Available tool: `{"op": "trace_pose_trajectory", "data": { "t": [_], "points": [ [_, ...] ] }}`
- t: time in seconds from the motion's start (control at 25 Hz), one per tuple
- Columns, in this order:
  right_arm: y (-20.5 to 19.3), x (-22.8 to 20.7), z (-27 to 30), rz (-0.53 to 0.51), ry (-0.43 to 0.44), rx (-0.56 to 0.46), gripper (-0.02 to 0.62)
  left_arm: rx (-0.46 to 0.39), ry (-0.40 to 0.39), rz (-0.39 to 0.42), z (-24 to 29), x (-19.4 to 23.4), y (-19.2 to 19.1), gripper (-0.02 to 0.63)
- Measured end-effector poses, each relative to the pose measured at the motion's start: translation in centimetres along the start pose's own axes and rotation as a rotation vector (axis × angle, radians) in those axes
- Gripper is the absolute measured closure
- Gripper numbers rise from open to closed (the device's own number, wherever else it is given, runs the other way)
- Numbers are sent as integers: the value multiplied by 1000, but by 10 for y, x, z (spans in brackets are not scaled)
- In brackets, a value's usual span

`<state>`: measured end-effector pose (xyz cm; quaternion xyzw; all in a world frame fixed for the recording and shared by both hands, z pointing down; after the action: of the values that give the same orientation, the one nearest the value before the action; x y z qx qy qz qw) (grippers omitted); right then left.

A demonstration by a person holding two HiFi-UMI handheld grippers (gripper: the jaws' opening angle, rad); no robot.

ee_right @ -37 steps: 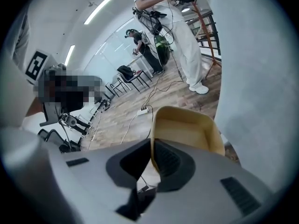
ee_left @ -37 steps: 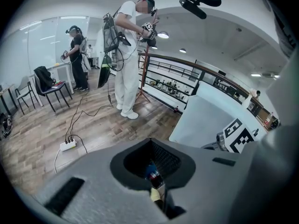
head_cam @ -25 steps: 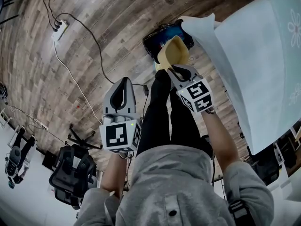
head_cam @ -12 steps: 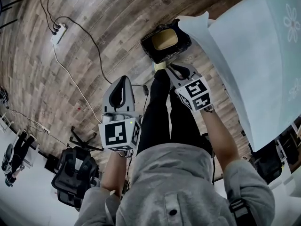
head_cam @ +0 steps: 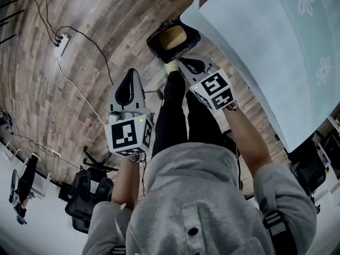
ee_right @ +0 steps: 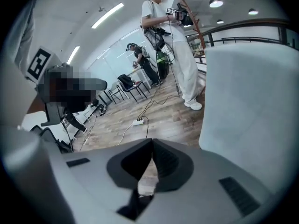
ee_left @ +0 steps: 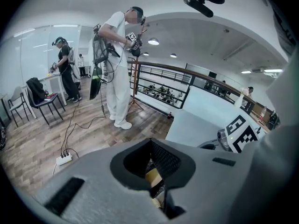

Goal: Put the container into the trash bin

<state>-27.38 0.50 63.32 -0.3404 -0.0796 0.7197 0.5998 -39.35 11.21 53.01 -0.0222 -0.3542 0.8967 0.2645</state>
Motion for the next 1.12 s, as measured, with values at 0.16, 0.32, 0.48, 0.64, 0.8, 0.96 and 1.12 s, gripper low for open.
{"op": "trace_pose_trajectory", "data": {
  "t": [0.16,0.32,0.48,0.64,0.8,0.96,1.12],
  "points": [
    [16,0,-31,-19,-32,-66,568,-39,-14,38,-10,-12,15,588],
    [26,0,-65,-23,-68,-123,568,-74,-29,78,-21,-27,29,588],
    [32,3,-101,-17,-103,-181,568,-113,-43,118,-35,-45,41,588],
    [38,-2,-140,3,-148,-253,568,-152,-72,171,-41,-71,58,588],
    [34,-2,-179,12,-202,-313,568,-189,-102,210,-55,-100,67,588],
    [30,-1,-219,8,-267,-376,568,-238,-150,253,-67,-132,79,588],
    [18,0,-259,14,-334,-433,568,-283,-194,286,-78,-165,87,588]
  ]
}}
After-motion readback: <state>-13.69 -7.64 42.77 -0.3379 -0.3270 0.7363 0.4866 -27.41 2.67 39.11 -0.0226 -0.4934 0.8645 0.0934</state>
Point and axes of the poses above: the fingertips, and each gripper's own axes: z forward along the fingers, x to its left, y out of its top, the point moved 4 cm from there along -z, backward along the fingers, and after that the axes turned 7 degrees about x, right-handed, at the moved point
